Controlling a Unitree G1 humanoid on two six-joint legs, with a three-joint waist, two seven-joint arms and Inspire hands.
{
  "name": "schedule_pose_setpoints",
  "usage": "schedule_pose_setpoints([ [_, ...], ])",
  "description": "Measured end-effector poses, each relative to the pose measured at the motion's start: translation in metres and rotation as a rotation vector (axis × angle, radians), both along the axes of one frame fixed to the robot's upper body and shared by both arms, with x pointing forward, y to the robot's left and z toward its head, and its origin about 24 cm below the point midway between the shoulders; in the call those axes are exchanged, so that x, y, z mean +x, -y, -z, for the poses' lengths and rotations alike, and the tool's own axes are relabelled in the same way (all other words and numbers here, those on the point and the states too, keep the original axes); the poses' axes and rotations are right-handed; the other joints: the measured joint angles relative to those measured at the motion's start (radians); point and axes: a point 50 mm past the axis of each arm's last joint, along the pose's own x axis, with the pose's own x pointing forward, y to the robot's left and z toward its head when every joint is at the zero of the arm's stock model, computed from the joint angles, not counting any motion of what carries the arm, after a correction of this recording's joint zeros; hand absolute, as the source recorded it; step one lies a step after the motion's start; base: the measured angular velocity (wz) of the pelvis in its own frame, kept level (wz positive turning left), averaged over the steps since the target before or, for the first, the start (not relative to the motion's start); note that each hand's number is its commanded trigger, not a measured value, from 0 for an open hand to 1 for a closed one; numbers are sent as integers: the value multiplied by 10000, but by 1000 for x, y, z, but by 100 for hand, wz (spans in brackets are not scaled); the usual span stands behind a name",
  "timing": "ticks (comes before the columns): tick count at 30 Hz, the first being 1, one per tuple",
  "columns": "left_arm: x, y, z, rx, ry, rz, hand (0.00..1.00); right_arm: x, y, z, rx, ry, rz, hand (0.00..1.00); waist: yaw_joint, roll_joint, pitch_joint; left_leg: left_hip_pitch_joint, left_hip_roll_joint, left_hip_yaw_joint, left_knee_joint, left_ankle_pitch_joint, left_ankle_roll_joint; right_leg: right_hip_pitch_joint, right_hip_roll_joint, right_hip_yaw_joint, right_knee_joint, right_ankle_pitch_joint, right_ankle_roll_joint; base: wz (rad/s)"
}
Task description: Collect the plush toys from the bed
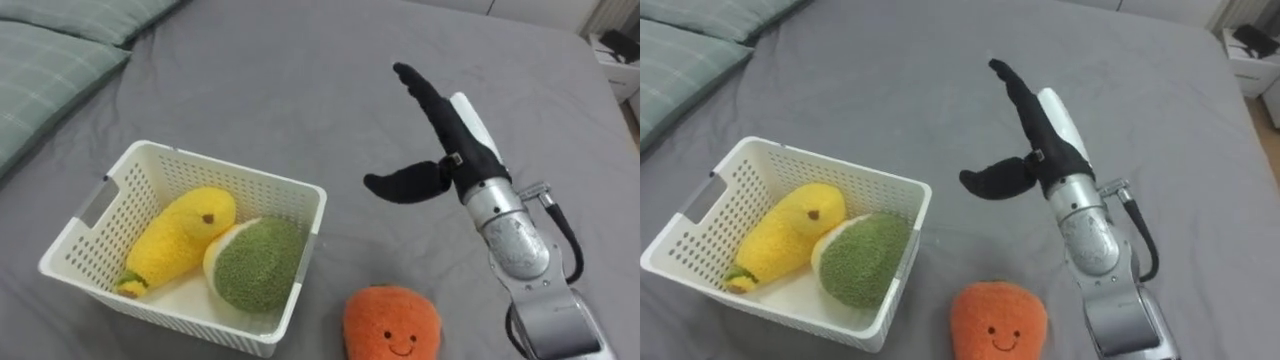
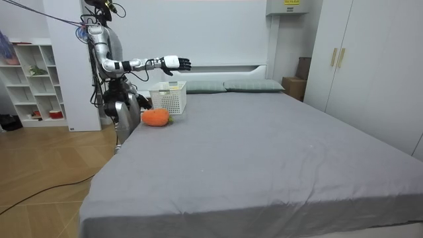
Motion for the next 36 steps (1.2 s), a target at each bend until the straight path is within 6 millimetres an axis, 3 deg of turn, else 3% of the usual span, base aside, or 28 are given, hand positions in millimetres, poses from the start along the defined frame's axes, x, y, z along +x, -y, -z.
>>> schedule_pose_setpoints([
  [11, -13, -3, 1, 190, -130, -261, 0, -32, 23, 46, 488, -1815, 1213, 0, -357, 53, 27, 72, 2, 62, 4, -71, -3, 23, 12, 68, 4, 4, 0, -4],
  [19, -15, -3, 1, 198, -154, -264, 0, -35, 26, 50, 564, -1868, 1496, 0, -496, 142, 7, 105, 13, 64, -1, -85, -8, 28, 26, 70, -17, 3, 1, 0],
  [27, -13, 0, 1, -32, 7, -576, 0, -49, 30, 94, 523, -3680, 1983, 0, -474, 264, 33, 111, 14, 103, 1, -91, -1, 18, 20, 102, 0, 3, 2, -1],
  [36, -13, 6, 3, -212, 14, -616, 0, -56, 16, 111, 759, -4556, 1541, 0, -468, 284, -6, 81, 17, 155, -1, -97, 0, 27, 20, 108, -6, 2, 4, 0],
])
